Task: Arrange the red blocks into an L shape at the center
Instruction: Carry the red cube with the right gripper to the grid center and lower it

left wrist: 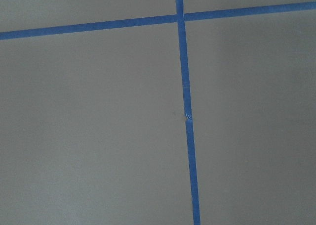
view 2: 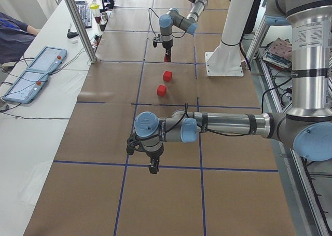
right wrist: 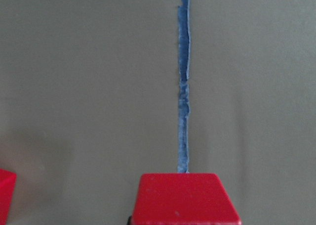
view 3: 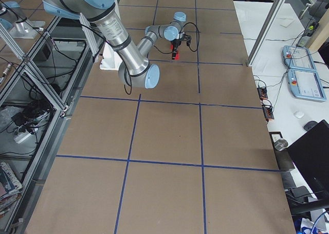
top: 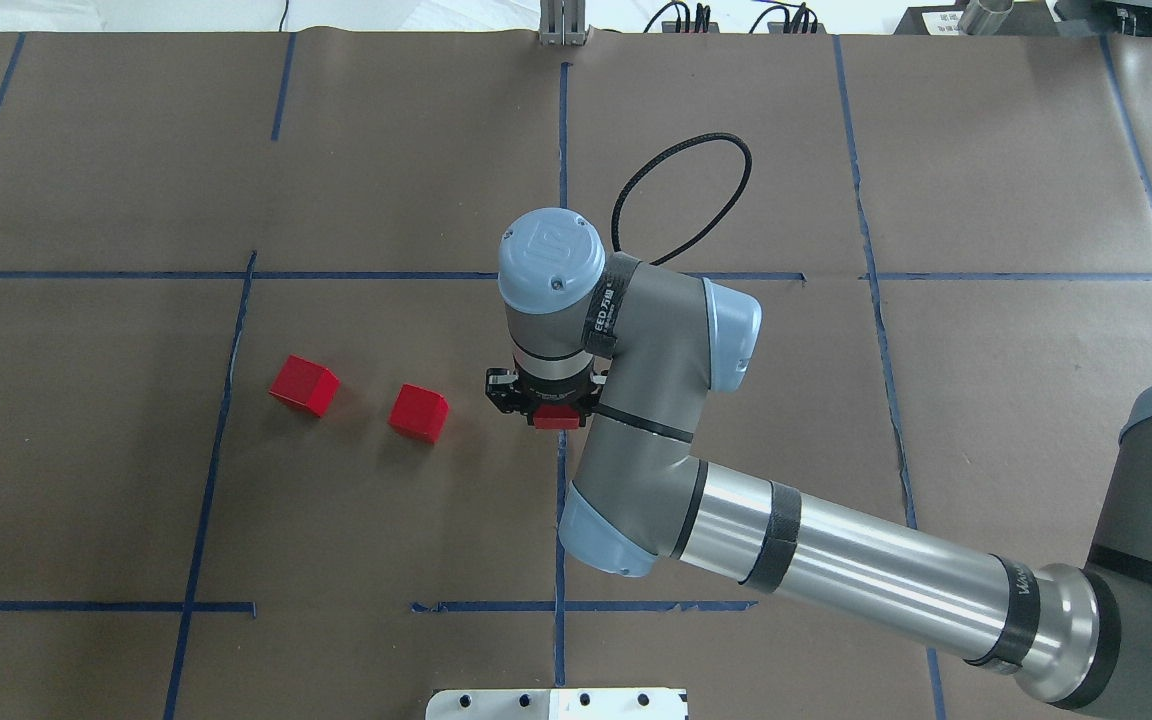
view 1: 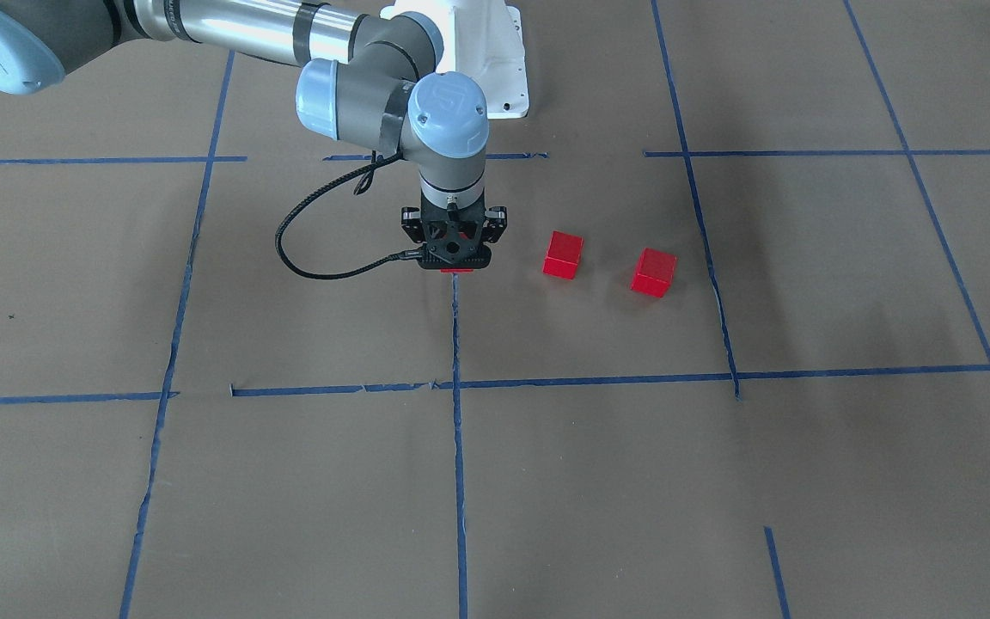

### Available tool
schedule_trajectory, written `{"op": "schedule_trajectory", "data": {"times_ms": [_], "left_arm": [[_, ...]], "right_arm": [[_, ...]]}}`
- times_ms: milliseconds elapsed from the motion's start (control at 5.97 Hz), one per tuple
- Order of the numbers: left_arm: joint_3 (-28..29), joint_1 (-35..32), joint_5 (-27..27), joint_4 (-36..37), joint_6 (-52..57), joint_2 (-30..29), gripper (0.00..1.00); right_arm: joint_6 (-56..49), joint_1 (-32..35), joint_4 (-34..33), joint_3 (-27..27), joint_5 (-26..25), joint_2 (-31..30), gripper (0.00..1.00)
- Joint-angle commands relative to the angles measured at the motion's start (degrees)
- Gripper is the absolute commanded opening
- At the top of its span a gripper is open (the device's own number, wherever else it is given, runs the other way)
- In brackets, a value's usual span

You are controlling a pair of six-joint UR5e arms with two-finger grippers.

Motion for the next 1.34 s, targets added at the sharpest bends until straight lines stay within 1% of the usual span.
{"op": "schedule_trajectory", "data": {"times_ms": [0, 168, 335, 670, 838, 1006, 1173], "left_arm": [[0.0, 0.1, 0.0, 0.0, 0.0, 0.0, 1.00], [0.0, 0.1, 0.0, 0.0, -0.1, 0.0, 1.00], [0.1, 0.2, 0.0, 0.0, 0.0, 0.0, 1.00], [0.1, 0.2, 0.0, 0.0, 0.0, 0.0, 1.00], [0.1, 0.2, 0.0, 0.0, 0.0, 0.0, 1.00], [0.1, 0.1, 0.0, 0.0, 0.0, 0.0, 1.00], [0.1, 0.1, 0.1, 0.0, 0.0, 0.0, 1.00]], "right_arm": [[-0.4, -0.3, 1.0, -1.6, 0.0, 0.1, 0.19], [-0.7, -0.5, 1.0, -1.7, 0.0, -0.1, 0.29], [-0.4, -0.9, 1.0, -1.7, -0.1, -0.1, 0.56], [-0.5, -1.1, 1.1, -1.7, -0.1, -0.3, 0.65], [-0.6, -1.1, 1.1, -1.7, -0.1, -0.4, 0.66], [-0.6, -1.1, 1.1, -1.7, -0.1, -0.3, 0.88], [-0.6, -1.0, 1.0, -0.9, 0.1, -0.1, 1.00]]}}
